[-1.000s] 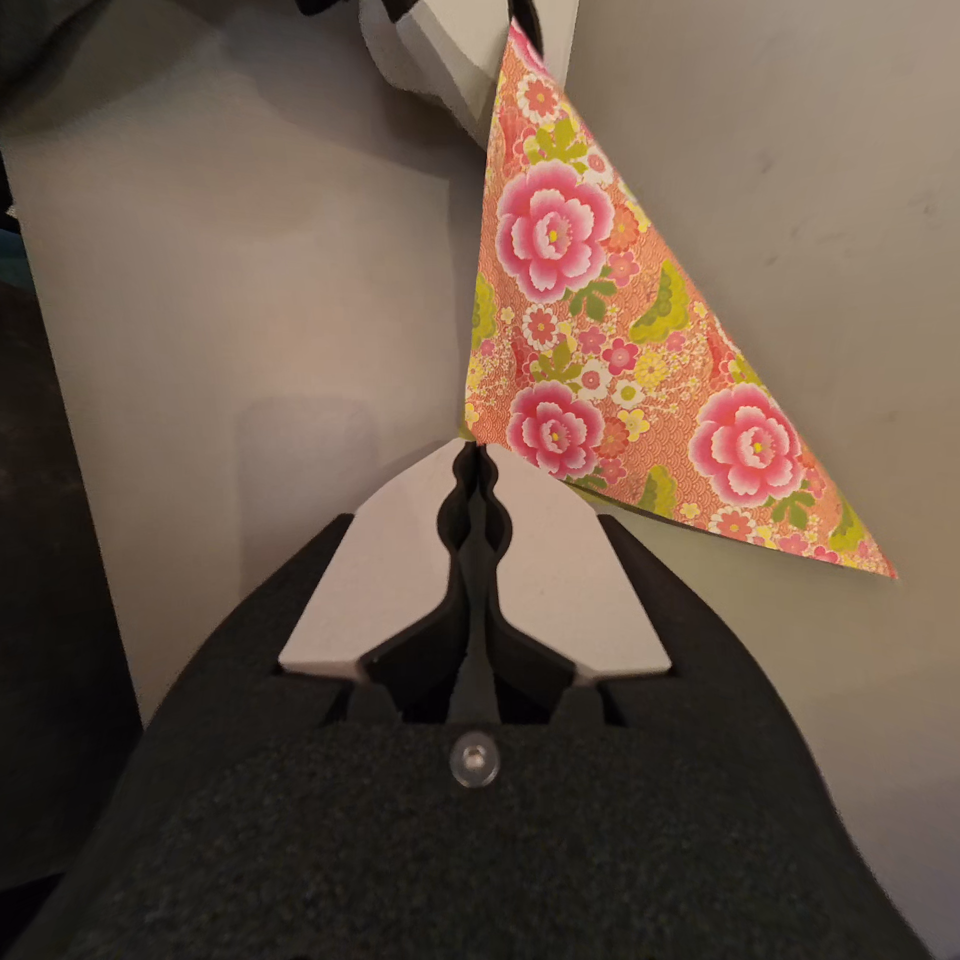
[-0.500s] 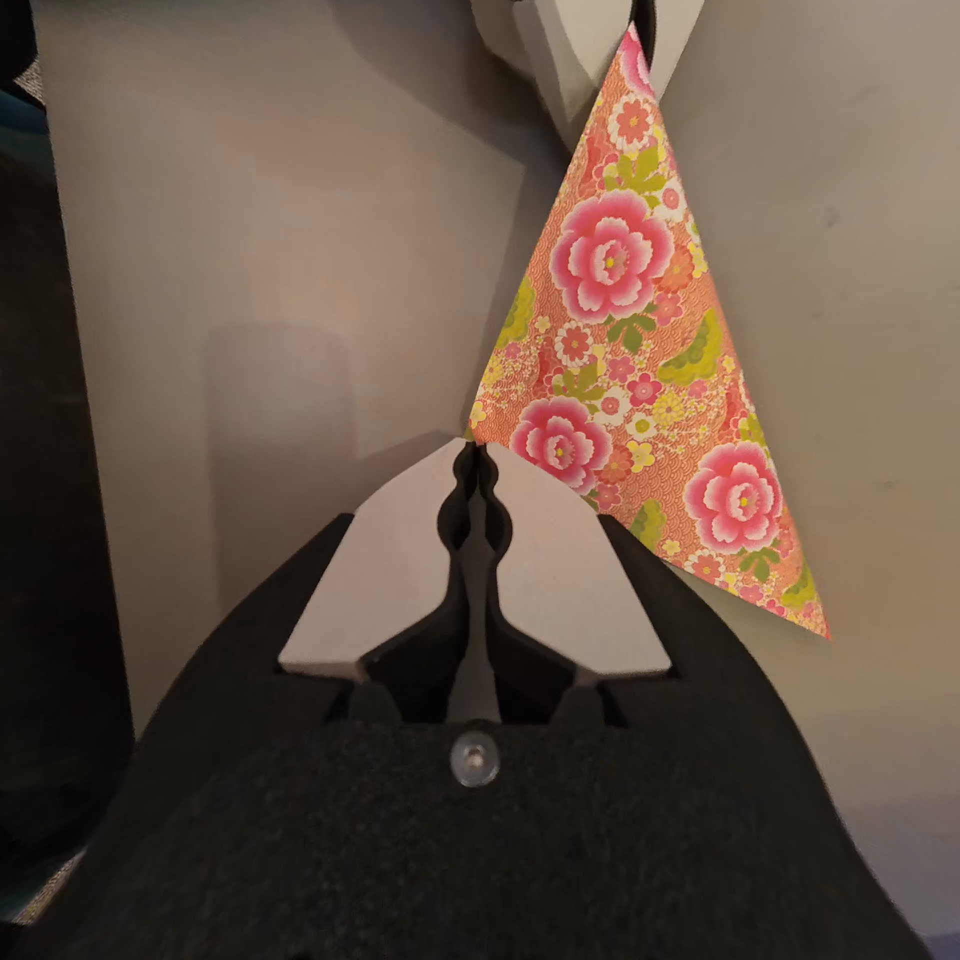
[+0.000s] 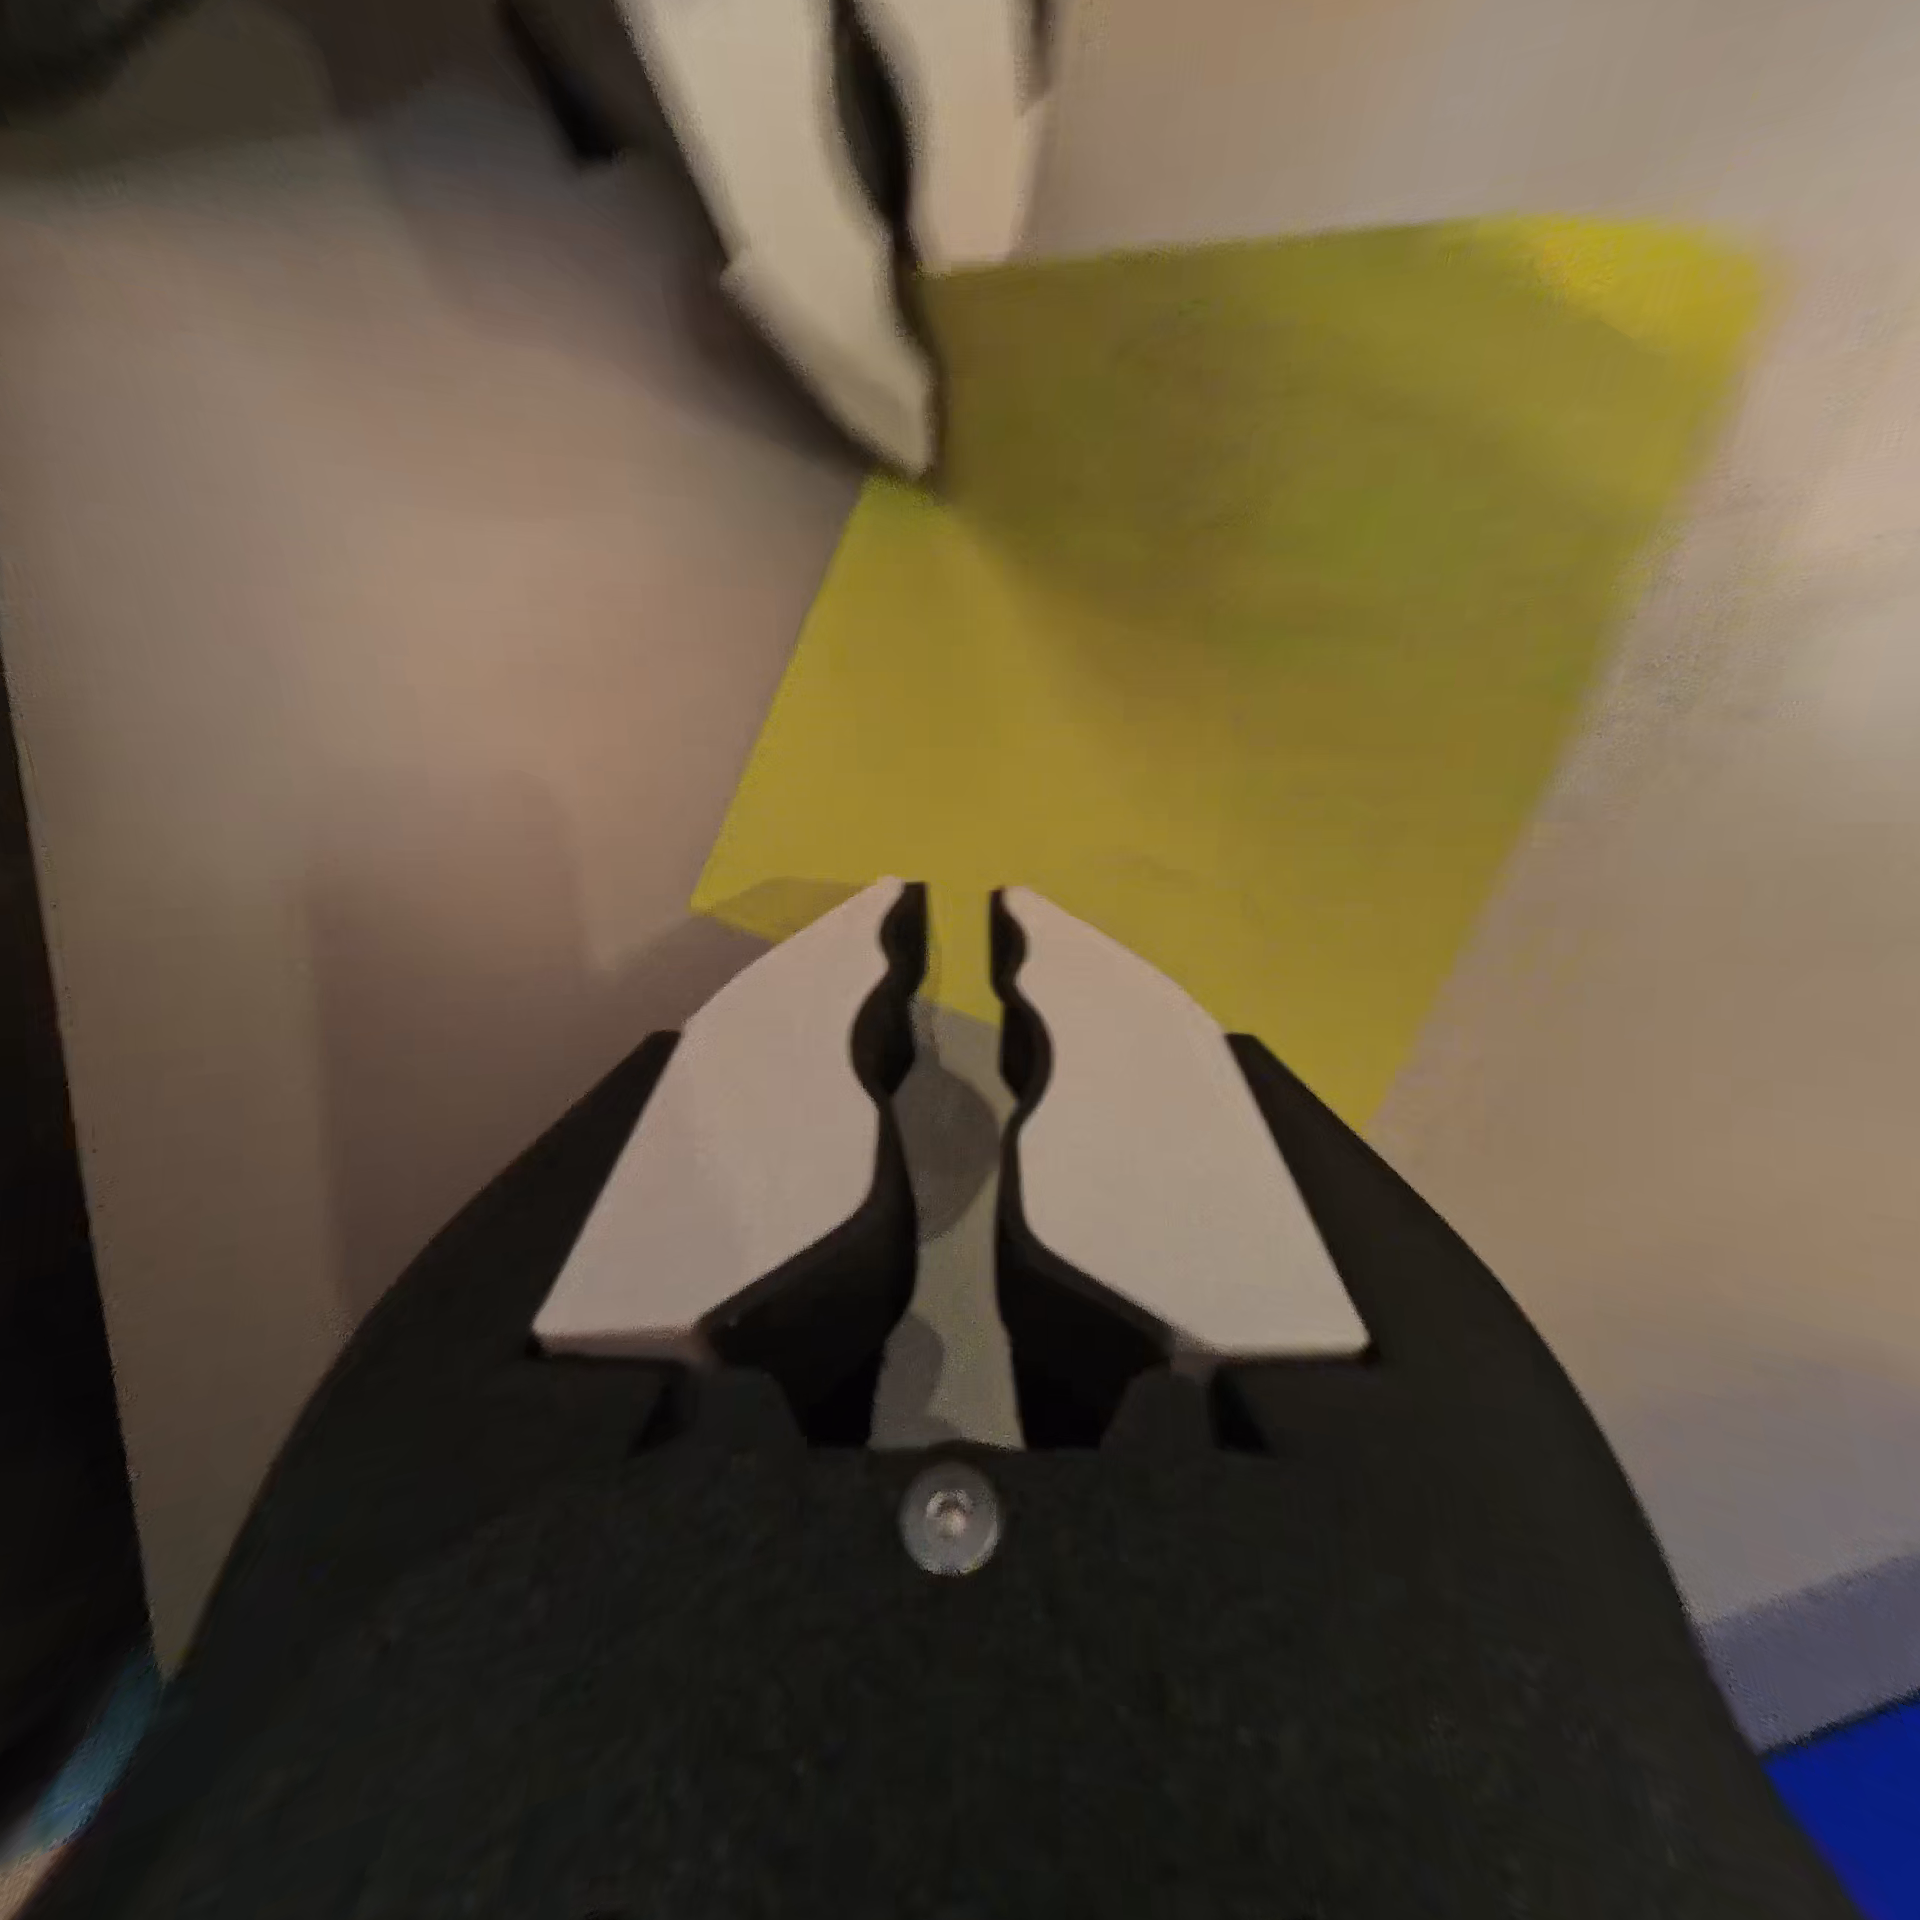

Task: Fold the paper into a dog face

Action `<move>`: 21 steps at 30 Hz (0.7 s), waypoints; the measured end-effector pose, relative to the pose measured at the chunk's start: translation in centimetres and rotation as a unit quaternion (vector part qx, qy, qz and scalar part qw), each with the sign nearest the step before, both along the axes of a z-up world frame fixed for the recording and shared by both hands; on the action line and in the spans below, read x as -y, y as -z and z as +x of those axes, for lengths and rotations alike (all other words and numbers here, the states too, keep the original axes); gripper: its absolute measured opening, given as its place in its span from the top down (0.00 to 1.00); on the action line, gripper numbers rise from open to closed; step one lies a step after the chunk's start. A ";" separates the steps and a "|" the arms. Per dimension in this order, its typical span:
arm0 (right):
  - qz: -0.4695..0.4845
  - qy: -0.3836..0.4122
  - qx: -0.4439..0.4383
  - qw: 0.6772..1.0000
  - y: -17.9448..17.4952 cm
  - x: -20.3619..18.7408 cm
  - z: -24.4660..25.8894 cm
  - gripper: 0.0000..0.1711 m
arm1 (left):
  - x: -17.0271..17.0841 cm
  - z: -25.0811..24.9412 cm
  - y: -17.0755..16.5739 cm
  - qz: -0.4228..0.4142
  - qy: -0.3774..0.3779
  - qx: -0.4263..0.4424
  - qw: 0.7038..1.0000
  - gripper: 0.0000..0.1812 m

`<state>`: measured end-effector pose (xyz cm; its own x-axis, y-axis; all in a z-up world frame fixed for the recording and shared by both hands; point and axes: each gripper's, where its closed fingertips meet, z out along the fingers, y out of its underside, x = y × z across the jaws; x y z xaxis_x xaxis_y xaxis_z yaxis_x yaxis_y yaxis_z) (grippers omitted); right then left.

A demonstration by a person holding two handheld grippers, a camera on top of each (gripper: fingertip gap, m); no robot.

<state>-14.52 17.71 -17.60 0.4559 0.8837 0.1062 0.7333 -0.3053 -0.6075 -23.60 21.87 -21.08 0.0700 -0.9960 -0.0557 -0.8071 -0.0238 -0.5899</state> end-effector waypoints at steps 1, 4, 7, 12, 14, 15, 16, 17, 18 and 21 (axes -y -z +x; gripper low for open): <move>0.002 0.019 -0.031 0.999 -1.0 -1.2 0.2 0.87 | 0.0 0.0 0.0 0.000 0.001 0.000 1.000 1.00; -0.010 0.044 -0.132 0.990 -3.9 -4.3 0.4 0.86 | 0.1 0.0 0.0 0.003 0.006 -0.001 1.000 1.00; -0.006 0.031 -0.208 0.978 -6.7 -7.0 0.1 0.86 | 0.3 0.0 0.0 0.006 0.014 -0.002 1.000 1.00; -0.153 -0.023 -0.278 0.948 -6.6 -7.2 -1.7 0.88 | 0.4 0.0 0.0 0.004 0.020 -0.006 1.000 1.00; -0.186 -0.028 -0.307 0.933 -6.4 -7.1 -2.3 0.90 | 0.5 0.0 0.0 0.004 0.023 -0.007 1.000 1.00; -0.191 -0.031 -0.310 0.931 -6.4 -7.0 -2.5 0.96 | 0.5 0.0 0.0 0.003 0.022 -0.007 1.000 1.00; -0.182 -0.033 -0.312 0.932 -6.5 -6.9 -2.5 1.00 | 0.5 0.0 0.0 -0.002 0.019 -0.006 1.000 1.00; -0.164 -0.042 -0.316 0.933 -6.9 -6.6 -2.7 1.00 | 0.4 0.0 0.0 -0.009 0.014 -0.004 1.000 1.00; -0.142 -0.053 -0.313 0.938 -7.3 -6.1 -2.9 1.00 | 0.5 0.0 -0.1 -0.021 0.008 -0.002 1.000 1.00; -0.028 -0.088 -0.242 0.966 -6.8 -4.3 -3.3 1.00 | 0.6 -0.1 0.0 -0.074 -0.015 0.001 0.997 1.00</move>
<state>-17.81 22.02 -10.80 0.2822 0.9502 -0.1325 0.4117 -0.2447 -0.8779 -23.73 21.31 -21.04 0.1001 -0.9907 0.0926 -0.8035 -0.1353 -0.5797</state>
